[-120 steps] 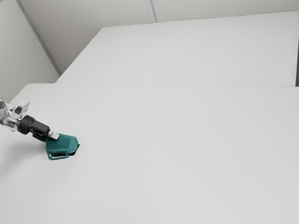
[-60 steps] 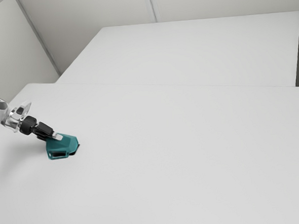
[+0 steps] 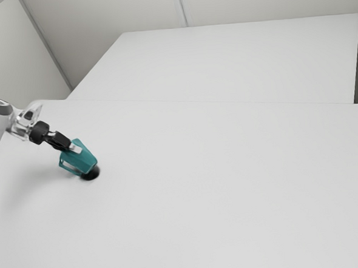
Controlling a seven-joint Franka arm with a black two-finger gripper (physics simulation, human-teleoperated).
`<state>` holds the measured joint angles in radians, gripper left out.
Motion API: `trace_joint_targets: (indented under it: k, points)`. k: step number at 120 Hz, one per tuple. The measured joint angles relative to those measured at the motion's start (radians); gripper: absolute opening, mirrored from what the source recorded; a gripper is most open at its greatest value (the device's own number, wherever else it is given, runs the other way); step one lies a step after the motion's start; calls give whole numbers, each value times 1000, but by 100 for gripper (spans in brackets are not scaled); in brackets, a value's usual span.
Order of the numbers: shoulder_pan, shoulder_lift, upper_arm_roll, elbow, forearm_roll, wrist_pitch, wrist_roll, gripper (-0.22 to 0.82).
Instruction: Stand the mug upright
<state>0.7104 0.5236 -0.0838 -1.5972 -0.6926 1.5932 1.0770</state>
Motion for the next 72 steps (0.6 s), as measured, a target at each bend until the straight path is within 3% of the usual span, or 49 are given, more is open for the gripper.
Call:
trace_joint_targets:
  k: [32, 47, 72]
  points:
    - [-99, -112, -71, 0, 64, 26, -47, -17]
    - [-121, -171, -173, -16, 191, 62, -97, -18]
    - [-135, -321, -326, -174, 451, 207, -196, -18]
